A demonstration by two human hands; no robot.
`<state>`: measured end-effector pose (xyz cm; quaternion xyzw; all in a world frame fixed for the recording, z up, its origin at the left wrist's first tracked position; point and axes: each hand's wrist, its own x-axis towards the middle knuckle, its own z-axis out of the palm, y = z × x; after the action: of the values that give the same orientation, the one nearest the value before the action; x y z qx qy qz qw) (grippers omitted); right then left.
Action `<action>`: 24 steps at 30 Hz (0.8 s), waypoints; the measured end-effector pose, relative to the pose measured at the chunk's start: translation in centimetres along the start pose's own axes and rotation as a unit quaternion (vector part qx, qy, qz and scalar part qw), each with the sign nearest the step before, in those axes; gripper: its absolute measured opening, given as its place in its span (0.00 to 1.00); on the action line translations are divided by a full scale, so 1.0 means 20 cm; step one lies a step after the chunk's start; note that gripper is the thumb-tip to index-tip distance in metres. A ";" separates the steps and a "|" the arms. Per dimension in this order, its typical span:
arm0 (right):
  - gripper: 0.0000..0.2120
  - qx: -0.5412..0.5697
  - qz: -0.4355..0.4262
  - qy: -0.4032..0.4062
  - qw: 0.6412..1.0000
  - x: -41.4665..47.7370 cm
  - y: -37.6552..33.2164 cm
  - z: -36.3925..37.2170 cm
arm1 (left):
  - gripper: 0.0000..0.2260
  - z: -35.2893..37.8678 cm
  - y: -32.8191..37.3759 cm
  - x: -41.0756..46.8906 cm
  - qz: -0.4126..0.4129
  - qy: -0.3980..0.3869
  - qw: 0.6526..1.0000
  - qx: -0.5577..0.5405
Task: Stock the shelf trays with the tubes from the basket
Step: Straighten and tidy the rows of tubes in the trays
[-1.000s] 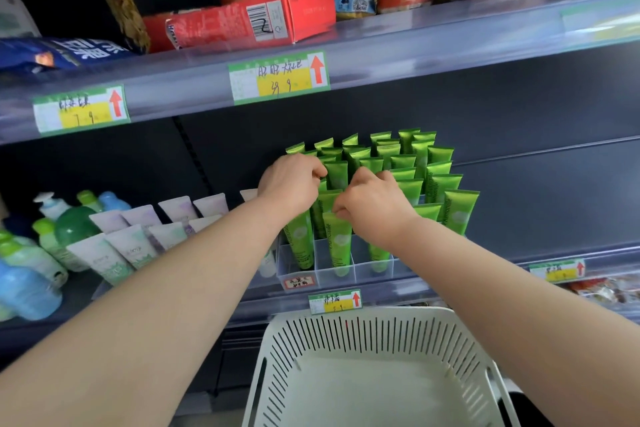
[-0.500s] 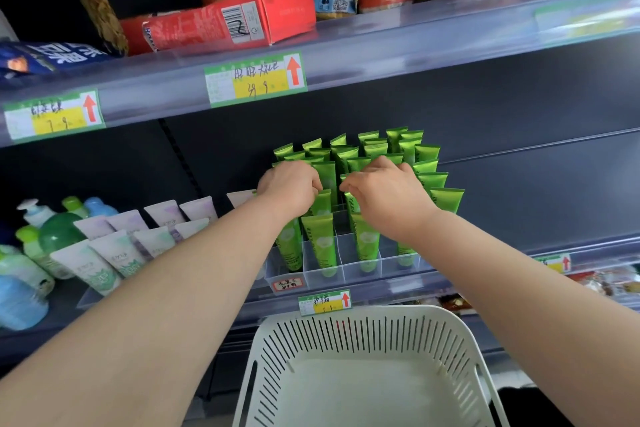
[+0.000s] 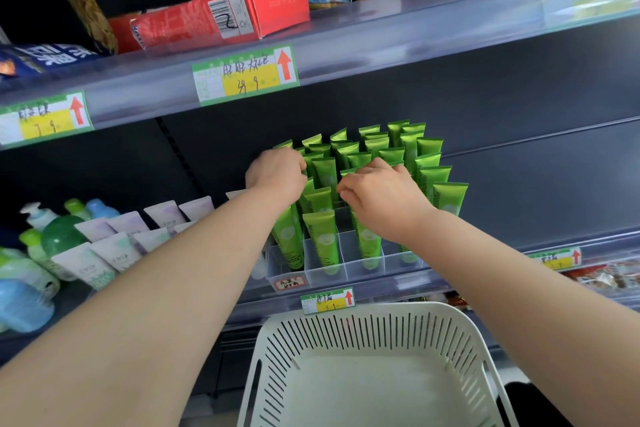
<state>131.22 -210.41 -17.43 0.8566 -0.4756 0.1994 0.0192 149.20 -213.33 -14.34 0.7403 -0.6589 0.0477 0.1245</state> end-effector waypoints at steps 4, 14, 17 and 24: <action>0.13 0.013 0.013 0.014 1.000 -0.01 0.00 0.02 | 0.09 0.05 0.01 0.04 0.000 -0.041 0.999 0.004; 0.13 0.020 0.033 0.039 0.999 0.00 0.05 0.04 | 0.07 0.11 0.09 0.10 0.071 0.003 0.998 0.003; 0.13 0.029 0.031 0.032 0.999 0.01 0.04 0.03 | 0.07 0.09 0.08 0.09 0.065 -0.015 0.997 -0.023; 0.13 0.044 0.006 0.039 0.998 0.03 -0.05 0.03 | 0.08 0.02 -0.03 0.03 0.042 0.027 0.990 -0.132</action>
<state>132.50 -210.56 -17.51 0.8454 -0.4702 0.2536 -0.0013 149.86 -213.86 -14.66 0.6874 -0.6865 -0.0139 0.2367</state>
